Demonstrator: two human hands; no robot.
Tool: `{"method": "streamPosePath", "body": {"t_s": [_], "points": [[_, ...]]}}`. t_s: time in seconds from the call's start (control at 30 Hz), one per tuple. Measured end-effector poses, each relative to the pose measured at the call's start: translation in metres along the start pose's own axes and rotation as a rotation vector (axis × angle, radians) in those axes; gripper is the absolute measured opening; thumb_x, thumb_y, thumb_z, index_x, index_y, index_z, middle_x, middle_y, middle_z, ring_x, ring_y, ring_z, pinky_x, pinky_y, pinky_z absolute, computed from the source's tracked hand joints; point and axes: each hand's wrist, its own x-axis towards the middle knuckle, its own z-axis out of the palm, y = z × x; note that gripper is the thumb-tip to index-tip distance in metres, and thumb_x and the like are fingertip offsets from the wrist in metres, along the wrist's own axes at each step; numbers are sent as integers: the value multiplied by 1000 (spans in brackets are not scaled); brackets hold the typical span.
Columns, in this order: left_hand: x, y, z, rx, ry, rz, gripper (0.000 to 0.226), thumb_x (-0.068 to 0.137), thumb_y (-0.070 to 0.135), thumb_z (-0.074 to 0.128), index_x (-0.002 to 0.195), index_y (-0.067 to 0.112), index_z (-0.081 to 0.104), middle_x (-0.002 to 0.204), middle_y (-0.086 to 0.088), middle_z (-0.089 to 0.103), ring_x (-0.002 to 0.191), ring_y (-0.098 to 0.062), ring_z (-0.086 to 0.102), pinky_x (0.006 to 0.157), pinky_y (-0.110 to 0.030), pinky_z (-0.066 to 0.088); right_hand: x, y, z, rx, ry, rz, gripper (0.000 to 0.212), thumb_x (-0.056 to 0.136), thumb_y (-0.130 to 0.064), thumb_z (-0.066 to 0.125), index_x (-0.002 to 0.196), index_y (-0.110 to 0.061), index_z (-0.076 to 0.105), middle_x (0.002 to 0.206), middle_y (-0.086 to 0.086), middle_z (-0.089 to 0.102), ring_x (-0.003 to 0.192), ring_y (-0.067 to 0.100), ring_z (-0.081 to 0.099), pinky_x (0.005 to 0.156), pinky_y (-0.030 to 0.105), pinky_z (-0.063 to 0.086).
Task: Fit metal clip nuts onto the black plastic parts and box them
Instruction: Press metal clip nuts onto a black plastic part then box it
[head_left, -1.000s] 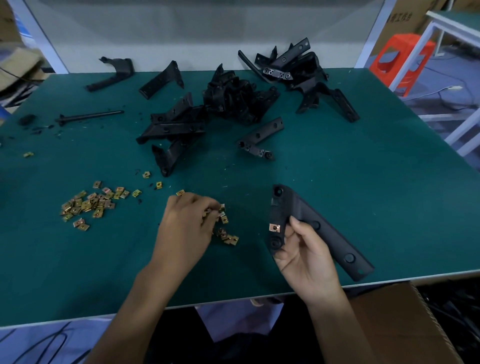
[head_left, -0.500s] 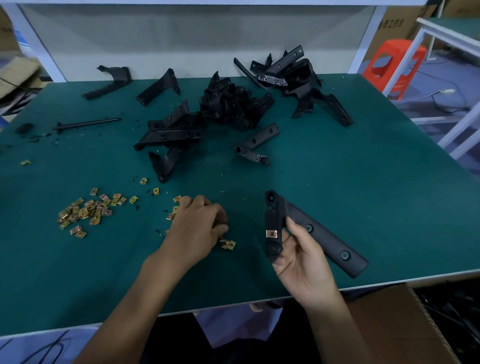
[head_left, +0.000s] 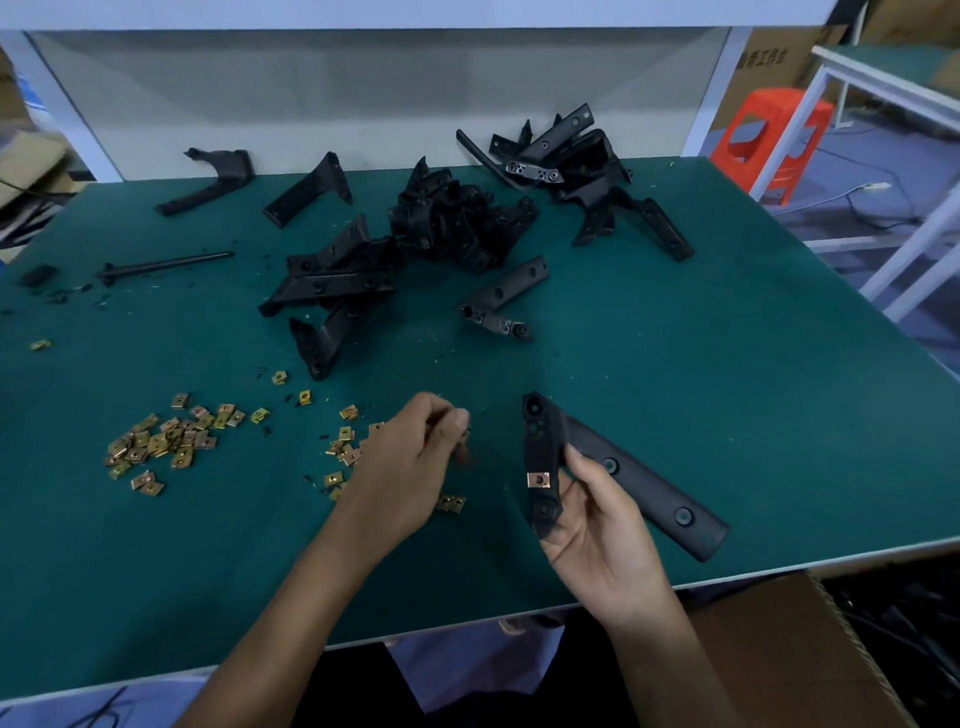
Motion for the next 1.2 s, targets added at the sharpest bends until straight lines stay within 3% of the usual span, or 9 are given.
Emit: {"method": "streamPosePath", "body": {"t_s": [0.23,0.37,0.47,0.53,0.6,0.73,0.8,0.93,1.2], "points": [[-14,22,20,-752,-25,-287,8,88,8,73,91,13,68,77,4,67,69,-7,61,63,-17,51,2,4,-5,-26,58,-6,32,87,-28,68,111,-9,75,96,10,71,62,11,68,43,19,49],[-17,26,20,-914,-7,-360,15,74,6,77,88,12,79,84,-8,75,71,-12,68,65,-19,57,4,4,-6,-48,13,15,57,77,-34,88,123,-5,71,115,17,71,88,21,74,62,25,60],[-18,28,18,-962,-15,-372,17,80,1,71,90,11,80,90,-12,76,75,-14,71,69,-22,59,4,2,-6,-73,-22,27,68,66,-37,95,123,-7,73,117,14,73,101,23,72,90,33,56],[-20,29,18,-980,-33,-362,21,87,-5,65,97,9,77,91,-12,77,77,-14,71,70,-21,59,3,1,-5,-61,-42,25,61,67,-36,95,119,-8,75,113,13,75,94,20,74,84,31,59],[-22,30,17,-966,-43,-338,21,92,-6,61,102,7,75,92,-11,76,78,-13,71,71,-21,58,2,0,-3,-21,-70,27,50,72,-32,92,113,-9,77,103,10,78,78,14,75,62,23,60],[-24,30,20,-864,-51,-295,15,97,3,59,99,12,71,83,-6,72,74,-13,66,68,-23,56,2,0,-3,-29,-67,2,46,71,-32,93,107,-9,79,95,9,78,73,13,75,59,22,58],[-25,31,21,-829,-52,-284,15,95,3,61,97,14,72,83,-5,73,76,-12,66,69,-21,55,1,0,-3,11,-95,19,44,73,-28,92,108,-6,78,93,11,78,75,16,76,62,26,60],[-24,35,23,-858,-5,-286,18,91,2,67,89,17,78,89,-6,75,81,-13,68,75,-22,57,3,2,-6,-61,-48,8,58,66,-35,95,115,-10,77,113,12,76,100,20,73,91,34,56],[-22,37,28,-952,22,-324,20,88,-3,67,102,10,73,89,-7,75,80,-15,69,72,-23,58,2,1,-3,-66,-15,13,65,60,-35,98,116,-10,76,112,10,74,102,21,68,91,30,50]]}}
